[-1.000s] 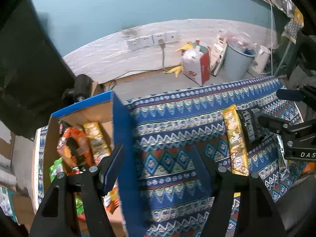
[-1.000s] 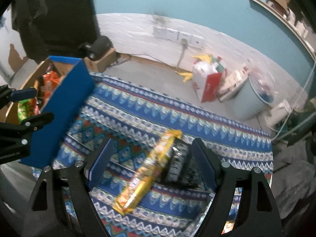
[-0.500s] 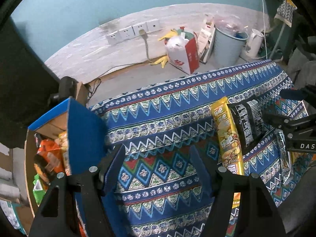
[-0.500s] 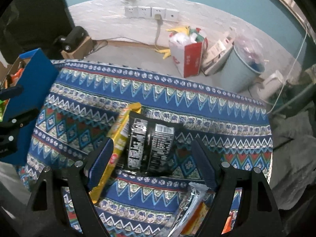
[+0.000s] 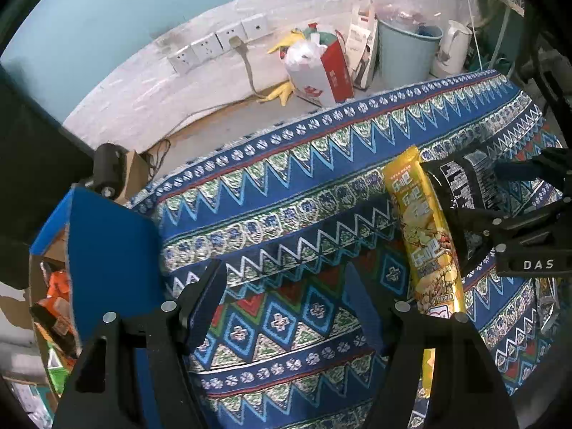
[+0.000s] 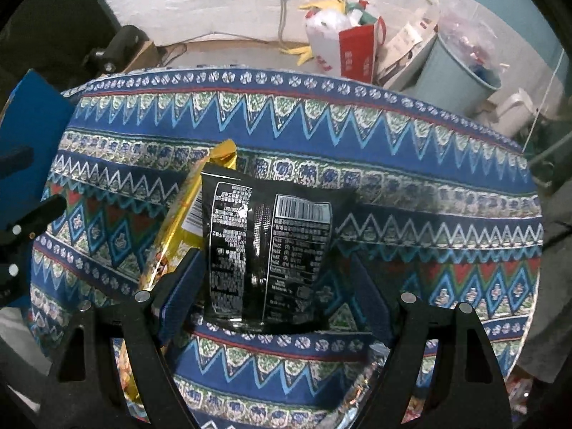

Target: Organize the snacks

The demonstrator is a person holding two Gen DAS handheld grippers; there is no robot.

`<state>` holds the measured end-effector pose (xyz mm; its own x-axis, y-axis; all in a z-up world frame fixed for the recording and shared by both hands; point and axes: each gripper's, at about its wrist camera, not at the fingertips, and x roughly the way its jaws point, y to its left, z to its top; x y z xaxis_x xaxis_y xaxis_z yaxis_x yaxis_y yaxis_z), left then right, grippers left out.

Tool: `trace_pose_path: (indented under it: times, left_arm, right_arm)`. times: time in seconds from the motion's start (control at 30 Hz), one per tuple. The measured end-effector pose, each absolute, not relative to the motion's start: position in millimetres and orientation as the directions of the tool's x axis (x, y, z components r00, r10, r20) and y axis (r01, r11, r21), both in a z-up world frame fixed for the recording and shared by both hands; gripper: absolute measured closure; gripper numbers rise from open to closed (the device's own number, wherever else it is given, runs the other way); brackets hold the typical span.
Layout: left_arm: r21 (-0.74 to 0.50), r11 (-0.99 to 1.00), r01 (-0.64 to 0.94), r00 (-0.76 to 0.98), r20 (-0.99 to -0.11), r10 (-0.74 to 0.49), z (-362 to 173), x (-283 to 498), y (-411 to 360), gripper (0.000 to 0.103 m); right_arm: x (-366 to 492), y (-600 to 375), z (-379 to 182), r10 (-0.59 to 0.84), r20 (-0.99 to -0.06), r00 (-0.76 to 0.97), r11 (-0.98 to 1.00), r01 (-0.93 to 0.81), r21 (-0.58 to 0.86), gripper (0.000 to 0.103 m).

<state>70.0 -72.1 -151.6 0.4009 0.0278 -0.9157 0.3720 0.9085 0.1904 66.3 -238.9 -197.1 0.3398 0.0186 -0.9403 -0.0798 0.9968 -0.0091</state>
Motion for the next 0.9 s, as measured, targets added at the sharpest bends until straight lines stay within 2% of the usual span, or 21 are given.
trace_pose_path:
  times: [0.37,0.43,0.5,0.9]
  left_arm:
    - [0.172,0.907,0.383,0.346,-0.938,0.032,-168.1,77.6,-88.9,0.033]
    - [0.149,0.913,0.380,0.329,-0.944,0.017,-169.2,79.3,-93.3,0.032]
    - [0.130,0.917,0.376,0.318,-0.948,0.004,-169.7,79.3,-96.9,0.027]
    - [-0.053,0.942,0.332,0.219,-0.967,-0.131,-178.2,74.2,-125.0,0.022]
  right_arm:
    - [79.3,-240.5,-229.5,-0.018,-0.955,0.296,0.998,-0.053,-0.035,0.023]
    - [78.1,-242.6,-233.7,-0.038,-0.956,0.292,0.997,-0.047,-0.054,0.033]
    - [76.4,-242.1,-231.4,-0.064,-0.948,0.312,0.994,-0.059,-0.087,0.041]
    - [55.0,-278.3,-203.3,-0.064,-0.937,0.343,0.998,0.018,-0.061,0.042]
